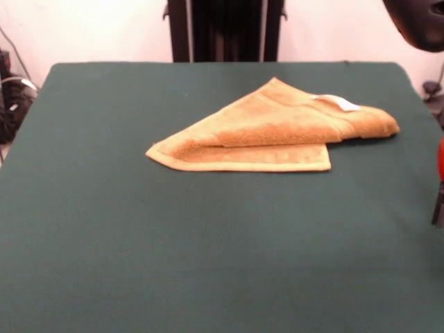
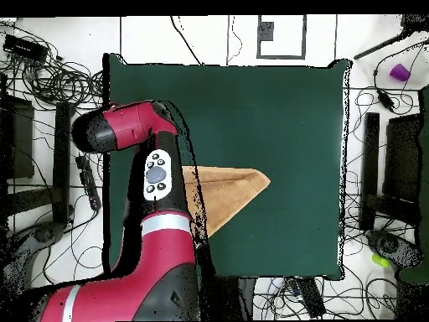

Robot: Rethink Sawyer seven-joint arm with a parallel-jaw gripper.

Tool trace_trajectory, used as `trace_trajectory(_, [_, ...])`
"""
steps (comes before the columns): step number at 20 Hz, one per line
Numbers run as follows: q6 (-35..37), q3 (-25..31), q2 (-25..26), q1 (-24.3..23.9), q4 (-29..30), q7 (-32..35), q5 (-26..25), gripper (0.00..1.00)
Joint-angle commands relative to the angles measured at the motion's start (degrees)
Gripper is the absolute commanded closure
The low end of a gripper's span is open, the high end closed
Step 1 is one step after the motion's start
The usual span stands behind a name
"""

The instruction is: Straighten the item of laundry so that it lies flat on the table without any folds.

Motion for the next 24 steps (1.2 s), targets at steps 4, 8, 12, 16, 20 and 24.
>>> trace_trajectory(4, [6.83, 4.55, -1.75, -2.88, 4.44, 2.51, 4.11, 0.00])
trace_trajectory(8, [3.89, 4.66, -4.24, -3.22, 8.68, 3.76, 4.99, 0.00])
trace_trajectory(12, [2.66, 6.41, -9.27, -5.15, 15.53, 2.35, 5.96, 0.00])
trace_trajectory(16, [3.71, 8.15, -15.42, -7.81, 23.22, -1.97, 6.08, 0.00])
trace_trajectory(20, [2.21, 9.71, -21.23, -10.80, 31.86, -6.60, 4.05, 0.00])
trace_trajectory(24, [-0.02, 13.32, -25.58, -15.34, 39.04, -10.66, 2.26, 0.00])
